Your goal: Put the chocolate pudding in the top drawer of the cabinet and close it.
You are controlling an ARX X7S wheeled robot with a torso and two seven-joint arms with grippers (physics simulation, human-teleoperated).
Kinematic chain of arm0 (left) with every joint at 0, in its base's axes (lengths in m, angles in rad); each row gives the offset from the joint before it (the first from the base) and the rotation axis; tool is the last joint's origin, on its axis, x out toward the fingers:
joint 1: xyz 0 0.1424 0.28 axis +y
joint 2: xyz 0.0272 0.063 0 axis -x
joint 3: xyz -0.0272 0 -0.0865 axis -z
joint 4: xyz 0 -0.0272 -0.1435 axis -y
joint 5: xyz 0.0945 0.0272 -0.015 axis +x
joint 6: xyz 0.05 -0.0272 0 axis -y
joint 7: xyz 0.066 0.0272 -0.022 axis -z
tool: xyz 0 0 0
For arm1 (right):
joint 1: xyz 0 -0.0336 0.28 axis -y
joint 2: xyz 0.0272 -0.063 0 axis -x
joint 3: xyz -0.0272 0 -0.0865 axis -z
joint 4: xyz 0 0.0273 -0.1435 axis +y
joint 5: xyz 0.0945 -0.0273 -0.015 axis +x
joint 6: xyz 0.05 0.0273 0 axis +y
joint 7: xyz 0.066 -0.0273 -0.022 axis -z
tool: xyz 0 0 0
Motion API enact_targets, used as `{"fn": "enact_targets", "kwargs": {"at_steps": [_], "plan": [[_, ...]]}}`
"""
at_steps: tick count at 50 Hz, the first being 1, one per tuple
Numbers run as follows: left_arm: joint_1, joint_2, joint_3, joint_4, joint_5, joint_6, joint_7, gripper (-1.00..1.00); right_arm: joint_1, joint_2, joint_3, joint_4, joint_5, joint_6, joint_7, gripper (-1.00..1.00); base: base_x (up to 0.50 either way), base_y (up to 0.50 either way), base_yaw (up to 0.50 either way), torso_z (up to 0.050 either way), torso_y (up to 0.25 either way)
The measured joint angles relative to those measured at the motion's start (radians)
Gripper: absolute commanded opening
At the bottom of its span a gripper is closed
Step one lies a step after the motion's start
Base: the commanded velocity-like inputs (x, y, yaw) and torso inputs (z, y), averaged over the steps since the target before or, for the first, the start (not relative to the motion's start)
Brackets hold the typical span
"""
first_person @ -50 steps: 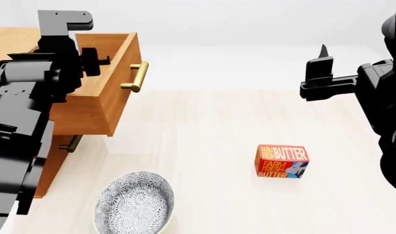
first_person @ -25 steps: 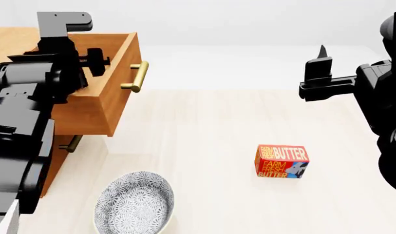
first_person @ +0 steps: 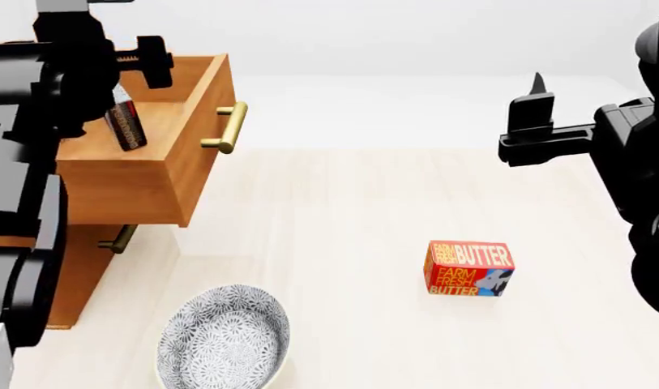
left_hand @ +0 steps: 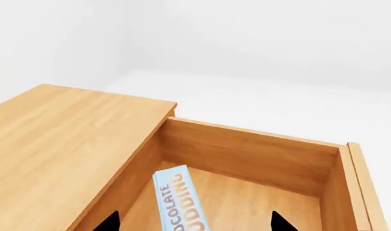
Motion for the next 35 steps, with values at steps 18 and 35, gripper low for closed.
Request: {"fn": "enact_targets", "kwargs": {"at_steps": [18, 35], "plan": [[0.066, -0.033, -0.06, 0.473, -0.139, -0.247, -0.033, 1.0, 0.001, 0.007, 0.002, -0.009, 0.011, -0.003, 0.006, 1.0, 0.0, 0.0, 0.0, 0.0, 0.0], [0.169, 0.024, -0.079, 0.795, -0.278, -0.4, -0.064, 1.0, -0.028, 0.027, 0.014, -0.02, 0.009, -0.024, 0.001, 1.0, 0.0, 0.0, 0.0, 0.0, 0.0]]}}
